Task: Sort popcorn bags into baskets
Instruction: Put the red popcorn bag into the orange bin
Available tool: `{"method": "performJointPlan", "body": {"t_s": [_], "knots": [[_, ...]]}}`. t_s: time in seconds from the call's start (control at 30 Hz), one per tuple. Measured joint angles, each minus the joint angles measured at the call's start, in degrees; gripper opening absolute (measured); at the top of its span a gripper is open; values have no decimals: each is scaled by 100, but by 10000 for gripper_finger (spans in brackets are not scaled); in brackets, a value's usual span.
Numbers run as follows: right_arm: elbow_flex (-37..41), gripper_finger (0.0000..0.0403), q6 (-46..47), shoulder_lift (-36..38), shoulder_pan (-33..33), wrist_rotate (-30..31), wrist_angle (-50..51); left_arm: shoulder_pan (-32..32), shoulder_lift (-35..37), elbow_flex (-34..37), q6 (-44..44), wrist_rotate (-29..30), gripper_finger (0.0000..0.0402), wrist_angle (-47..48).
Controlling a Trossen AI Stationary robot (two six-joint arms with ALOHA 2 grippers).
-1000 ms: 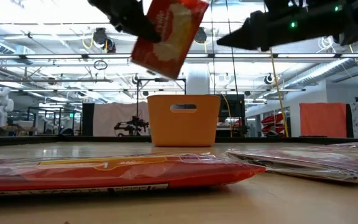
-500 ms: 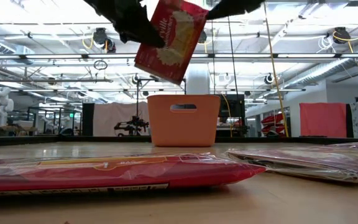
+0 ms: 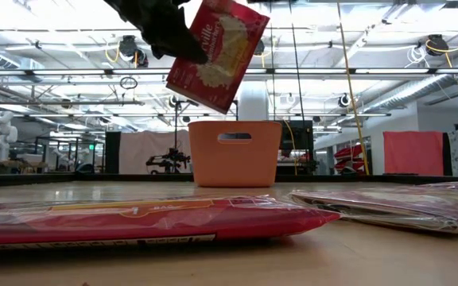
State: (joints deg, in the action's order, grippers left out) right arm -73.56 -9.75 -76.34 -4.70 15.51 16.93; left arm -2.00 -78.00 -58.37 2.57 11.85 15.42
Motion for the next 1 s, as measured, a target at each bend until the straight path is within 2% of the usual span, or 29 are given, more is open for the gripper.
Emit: {"method": "performJointPlan", "body": {"t_s": [0.07,0.23,0.4,0.53,0.67,0.87,1.0], "knots": [[-5,200,48,-141,141,-316,-128,5,0,0,-55,-1,39,-2],[0,219,-65,-493,280,-383,-174,22,0,0,-233,3,40,22],[0,214,-144,-657,388,-679,-220,22,0,0,-335,12,40,113],[0,173,-144,-800,509,-825,-169,22,0,0,-399,20,40,92],[0,107,-160,-815,580,-1120,-199,22,0,0,-402,23,40,81],[2,18,-168,-750,583,-1133,-196,22,1,0,-394,38,46,21],[2,12,-184,-704,583,-1124,-153,22,0,0,-357,36,87,-179]]}}
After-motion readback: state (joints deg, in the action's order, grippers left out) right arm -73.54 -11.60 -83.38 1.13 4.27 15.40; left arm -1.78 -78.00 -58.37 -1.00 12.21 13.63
